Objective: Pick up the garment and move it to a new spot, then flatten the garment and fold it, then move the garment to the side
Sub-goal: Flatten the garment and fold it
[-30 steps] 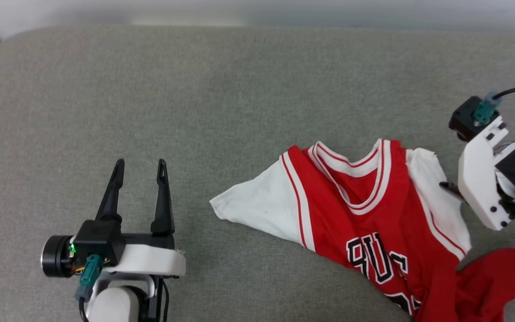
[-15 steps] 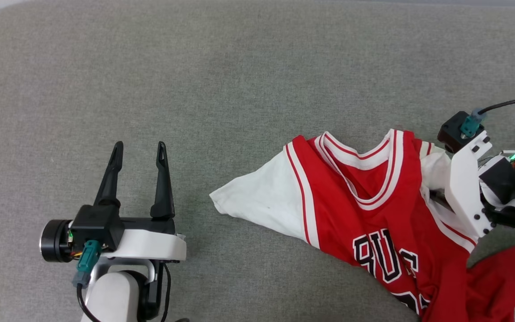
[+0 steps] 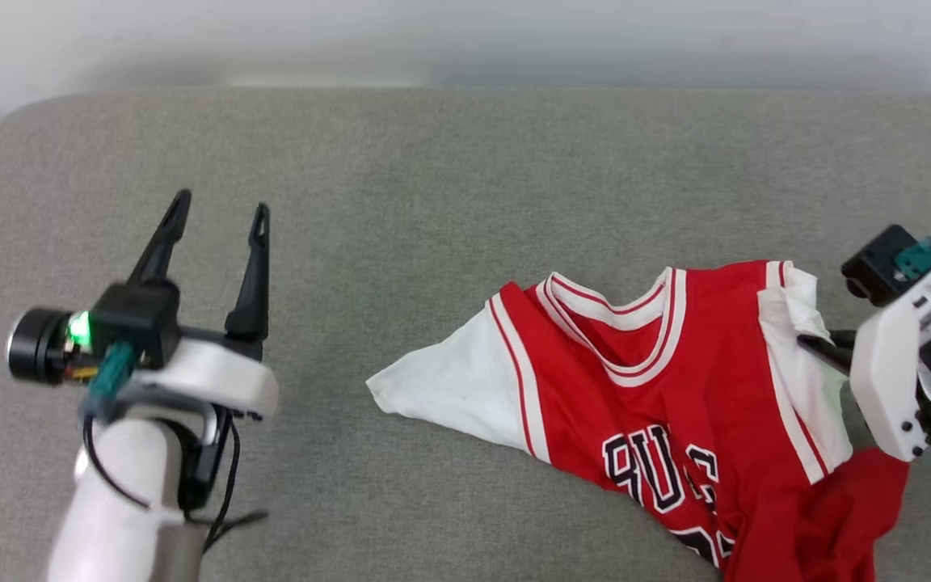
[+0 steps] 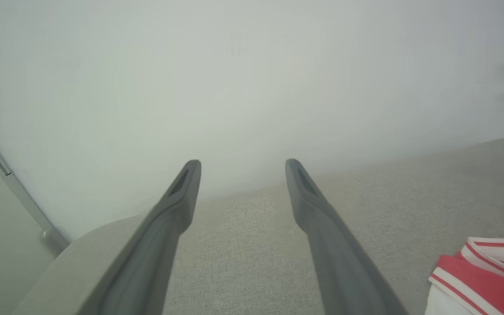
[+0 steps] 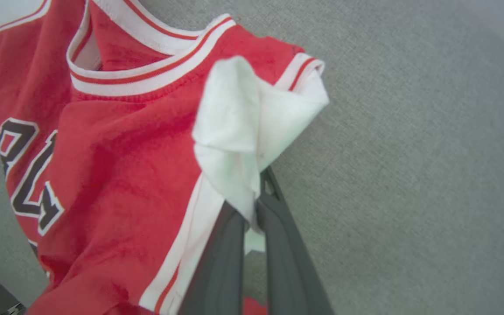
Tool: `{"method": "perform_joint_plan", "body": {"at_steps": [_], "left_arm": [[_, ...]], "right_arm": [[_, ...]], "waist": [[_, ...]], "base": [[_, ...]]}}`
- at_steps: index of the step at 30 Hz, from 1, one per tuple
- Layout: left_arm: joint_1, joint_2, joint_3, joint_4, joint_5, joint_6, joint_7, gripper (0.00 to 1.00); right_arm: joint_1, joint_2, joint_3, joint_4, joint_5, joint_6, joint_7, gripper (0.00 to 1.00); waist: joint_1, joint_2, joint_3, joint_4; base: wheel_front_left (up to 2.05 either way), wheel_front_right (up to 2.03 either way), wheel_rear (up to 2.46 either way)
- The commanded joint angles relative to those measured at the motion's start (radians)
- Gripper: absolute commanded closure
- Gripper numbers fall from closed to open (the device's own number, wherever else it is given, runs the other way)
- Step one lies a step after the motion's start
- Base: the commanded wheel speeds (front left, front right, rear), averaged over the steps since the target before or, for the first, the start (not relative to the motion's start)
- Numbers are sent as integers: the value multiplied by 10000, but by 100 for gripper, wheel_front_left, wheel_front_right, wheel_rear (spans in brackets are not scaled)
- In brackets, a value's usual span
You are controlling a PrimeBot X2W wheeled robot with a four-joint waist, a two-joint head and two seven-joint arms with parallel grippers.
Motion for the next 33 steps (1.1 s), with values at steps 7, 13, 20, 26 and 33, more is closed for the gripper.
{"method": "perform_joint_plan", "body": {"at_steps": [7,13,20,26,33], "left_arm": [[-1451,1121,-1113,145,-1085,-537,3041,0],[-2634,2704,-3332,-227,-3496,-537,6242,0],[-3803,3990,-5520,-472,-5944,-541,9114,0],[-4373,4461,-7034,-224,-7078,-542,10401,0],[-4609,4694,-8371,477,-7789,-543,10844,0]], "right_arm": [[888,-349,-523,-551,-88,-3,-539,100],[1347,-190,-1027,-880,-379,-3,-490,100],[1583,91,-1566,-1155,-874,-3,-223,100],[1557,317,-1866,-1369,-1193,-3,28,100],[1321,559,-1981,-1556,-1480,-3,218,100]], "waist": [[0,0,-316,-363],[0,0,-273,-581],[0,0,-13,-798],[0,0,242,-1013],[0,0,642,-1294]], "base": [[0,0,0],[0,0,0],[0,0,0],[0,0,0],[0,0,0]]}}
